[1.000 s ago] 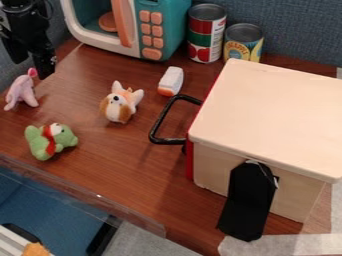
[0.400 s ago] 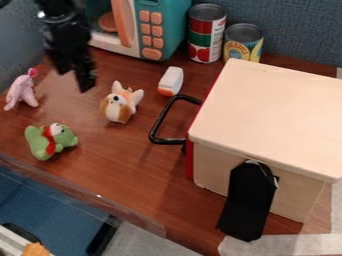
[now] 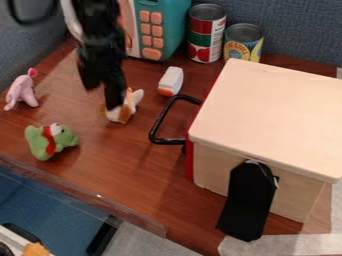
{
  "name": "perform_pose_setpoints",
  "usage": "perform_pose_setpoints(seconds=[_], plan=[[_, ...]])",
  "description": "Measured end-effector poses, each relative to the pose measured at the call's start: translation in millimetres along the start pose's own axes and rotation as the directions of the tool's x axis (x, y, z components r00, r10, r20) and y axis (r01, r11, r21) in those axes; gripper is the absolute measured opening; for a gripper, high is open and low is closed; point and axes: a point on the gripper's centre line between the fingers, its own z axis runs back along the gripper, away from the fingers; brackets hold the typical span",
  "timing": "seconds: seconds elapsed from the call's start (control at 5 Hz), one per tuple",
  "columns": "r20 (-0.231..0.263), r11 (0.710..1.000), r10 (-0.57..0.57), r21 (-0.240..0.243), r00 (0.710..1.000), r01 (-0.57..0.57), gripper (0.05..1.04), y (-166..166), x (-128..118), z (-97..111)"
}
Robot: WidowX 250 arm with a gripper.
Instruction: Put the dog on top of the drawer
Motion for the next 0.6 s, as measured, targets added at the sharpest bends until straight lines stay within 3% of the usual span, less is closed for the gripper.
perform_pose_setpoints(seconds=[0.2, 0.4, 0.6], plan=[[-0.041, 1.0, -0.012, -0.017, 0.999, 0.011, 1.001, -10.0, 12.0, -24.8], [-0.037, 1.0, -0.003, -0.016, 0.999, 0.002, 0.967, -9.2, 18.7, -27.4], [-0.032, 1.0, -0.006, -0.014, 0.999, 0.005, 0.695, -14.3, 13.4, -27.4]])
